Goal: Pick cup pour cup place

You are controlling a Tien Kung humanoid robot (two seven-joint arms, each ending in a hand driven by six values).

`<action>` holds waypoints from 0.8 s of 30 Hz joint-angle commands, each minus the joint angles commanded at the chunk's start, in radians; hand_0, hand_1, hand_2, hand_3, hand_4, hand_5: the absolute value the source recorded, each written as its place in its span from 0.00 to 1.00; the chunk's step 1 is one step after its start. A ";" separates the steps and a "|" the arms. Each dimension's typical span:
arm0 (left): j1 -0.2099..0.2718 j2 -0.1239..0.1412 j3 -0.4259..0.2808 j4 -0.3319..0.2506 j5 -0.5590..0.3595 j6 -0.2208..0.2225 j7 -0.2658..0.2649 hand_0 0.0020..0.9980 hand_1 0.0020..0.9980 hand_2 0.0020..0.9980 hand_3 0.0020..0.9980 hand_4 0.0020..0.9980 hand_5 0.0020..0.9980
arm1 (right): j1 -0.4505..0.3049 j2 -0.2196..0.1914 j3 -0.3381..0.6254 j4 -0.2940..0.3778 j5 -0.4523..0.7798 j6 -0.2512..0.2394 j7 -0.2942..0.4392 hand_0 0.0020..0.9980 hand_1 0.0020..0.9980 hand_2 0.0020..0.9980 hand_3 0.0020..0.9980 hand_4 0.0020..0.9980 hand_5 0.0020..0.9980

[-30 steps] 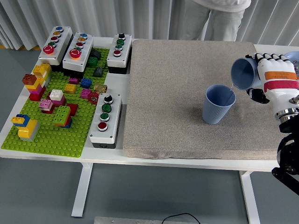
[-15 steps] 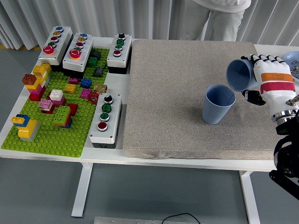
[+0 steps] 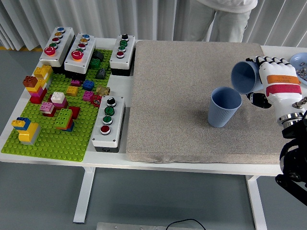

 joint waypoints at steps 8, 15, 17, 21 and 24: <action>0.004 0.000 -0.001 0.000 0.001 0.001 0.000 0.71 0.73 0.80 0.65 0.51 0.94 | 0.008 0.005 -0.022 0.015 -0.002 0.001 0.000 0.76 0.68 0.60 0.63 0.69 0.00; 0.005 0.001 0.000 0.000 0.002 0.001 0.001 0.71 0.73 0.80 0.65 0.51 0.94 | 0.026 0.006 -0.053 0.035 -0.014 0.004 0.000 0.76 0.68 0.59 0.63 0.68 0.00; 0.005 0.002 0.001 0.000 0.002 0.000 0.002 0.71 0.73 0.80 0.65 0.51 0.94 | 0.031 0.006 -0.058 0.030 -0.017 0.004 0.000 0.76 0.68 0.59 0.63 0.68 0.00; 0.006 0.002 0.000 0.000 0.003 0.000 0.001 0.71 0.73 0.80 0.65 0.51 0.94 | 0.035 0.005 -0.063 0.020 -0.013 0.006 0.000 0.76 0.68 0.59 0.63 0.68 0.00; 0.005 0.001 -0.001 0.000 0.002 0.001 0.000 0.71 0.73 0.80 0.65 0.51 0.94 | 0.034 0.005 -0.057 0.011 -0.009 0.002 0.000 0.76 0.68 0.59 0.63 0.68 0.00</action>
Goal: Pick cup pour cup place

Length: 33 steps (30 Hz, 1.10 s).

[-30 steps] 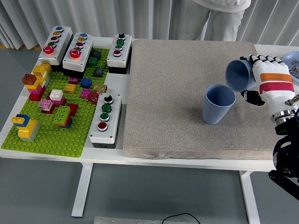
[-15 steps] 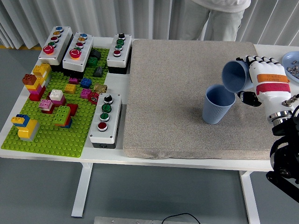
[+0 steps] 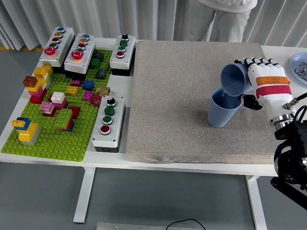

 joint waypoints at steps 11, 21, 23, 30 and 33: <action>-0.002 0.000 -0.001 0.000 0.001 0.000 0.000 0.71 0.73 0.80 0.65 0.51 0.94 | 0.003 -0.016 0.014 0.010 -0.030 -0.006 0.000 0.75 0.68 0.59 0.63 0.67 0.00; -0.004 0.000 -0.006 0.000 0.007 0.000 0.001 0.71 0.73 0.80 0.65 0.51 0.94 | 0.009 -0.016 0.007 0.012 -0.039 -0.005 0.000 0.75 0.68 0.59 0.63 0.67 0.00; -0.004 -0.001 -0.005 0.000 0.006 0.000 0.001 0.71 0.73 0.80 0.65 0.51 0.94 | 0.009 -0.017 0.007 0.011 -0.045 -0.007 0.000 0.75 0.68 0.59 0.63 0.67 0.00; -0.004 -0.001 -0.004 0.000 0.004 0.000 0.000 0.71 0.73 0.80 0.65 0.51 0.94 | 0.009 -0.016 0.003 0.008 -0.051 -0.010 0.000 0.75 0.69 0.59 0.63 0.67 0.00; -0.004 -0.001 -0.006 0.000 0.006 0.000 0.001 0.71 0.73 0.80 0.65 0.51 0.94 | 0.009 -0.017 0.002 0.008 -0.051 -0.011 0.000 0.75 0.69 0.58 0.63 0.67 0.00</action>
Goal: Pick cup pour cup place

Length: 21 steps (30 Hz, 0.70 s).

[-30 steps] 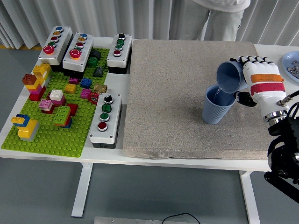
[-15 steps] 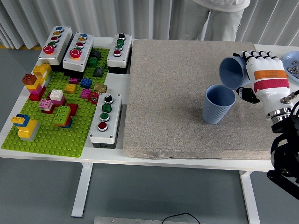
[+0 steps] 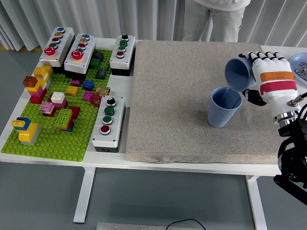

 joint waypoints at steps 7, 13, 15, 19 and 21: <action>0.000 0.000 -0.002 0.000 0.002 0.000 0.000 0.71 0.73 0.80 0.65 0.51 0.94 | 0.001 -0.005 -0.002 -0.002 0.000 -0.006 0.000 0.75 0.69 0.58 0.63 0.67 0.00; 0.003 0.000 0.000 0.000 0.001 0.000 0.000 0.71 0.73 0.80 0.65 0.51 0.94 | 0.002 -0.004 -0.005 -0.003 0.000 -0.005 0.000 0.76 0.68 0.58 0.63 0.67 0.00; 0.002 0.000 0.000 0.000 0.000 0.000 0.000 0.71 0.73 0.80 0.65 0.51 0.94 | 0.003 -0.004 -0.007 -0.003 0.000 -0.001 0.000 0.76 0.68 0.58 0.63 0.67 0.00; 0.002 0.000 0.003 0.000 -0.002 0.000 -0.001 0.71 0.73 0.80 0.65 0.51 0.94 | 0.004 -0.004 -0.010 -0.005 0.000 -0.001 0.000 0.76 0.68 0.58 0.63 0.67 0.00; 0.002 0.000 0.004 0.000 -0.003 0.000 -0.001 0.71 0.73 0.80 0.65 0.51 0.94 | 0.005 -0.005 -0.013 -0.006 0.000 0.000 0.000 0.76 0.68 0.58 0.63 0.67 0.00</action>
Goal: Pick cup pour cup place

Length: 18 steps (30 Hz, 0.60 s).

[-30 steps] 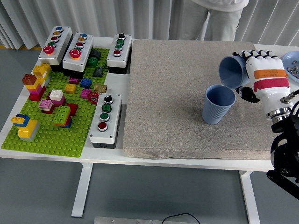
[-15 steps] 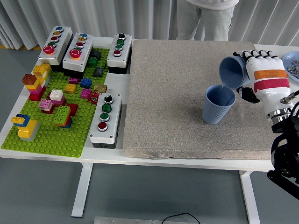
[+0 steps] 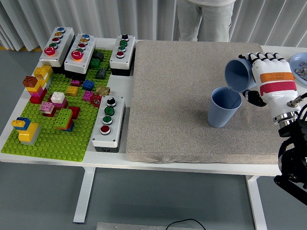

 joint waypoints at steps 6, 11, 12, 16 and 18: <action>0.000 0.000 0.001 0.000 -0.001 0.000 0.000 0.71 0.73 0.80 0.65 0.51 0.94 | 0.003 -0.001 -0.006 0.000 0.000 -0.002 0.000 0.76 0.69 0.58 0.63 0.67 0.00; -0.001 0.000 0.001 0.000 -0.002 0.000 -0.001 0.71 0.73 0.80 0.65 0.51 0.94 | 0.004 -0.001 -0.006 -0.001 0.000 -0.003 0.000 0.76 0.69 0.58 0.63 0.66 0.00; -0.002 0.000 0.001 0.000 -0.002 0.000 -0.001 0.71 0.73 0.80 0.65 0.51 0.94 | 0.004 -0.001 -0.006 -0.002 0.000 -0.003 0.000 0.76 0.69 0.58 0.63 0.66 0.00; -0.002 0.000 0.000 0.000 -0.001 0.000 0.000 0.71 0.73 0.80 0.65 0.51 0.94 | 0.002 -0.001 -0.004 -0.005 0.000 -0.014 0.000 0.76 0.68 0.58 0.63 0.67 0.00; -0.002 0.000 -0.001 0.000 -0.001 0.000 0.000 0.71 0.73 0.80 0.65 0.51 0.94 | 0.000 0.001 -0.002 -0.007 0.003 -0.026 0.000 0.76 0.68 0.58 0.63 0.67 0.00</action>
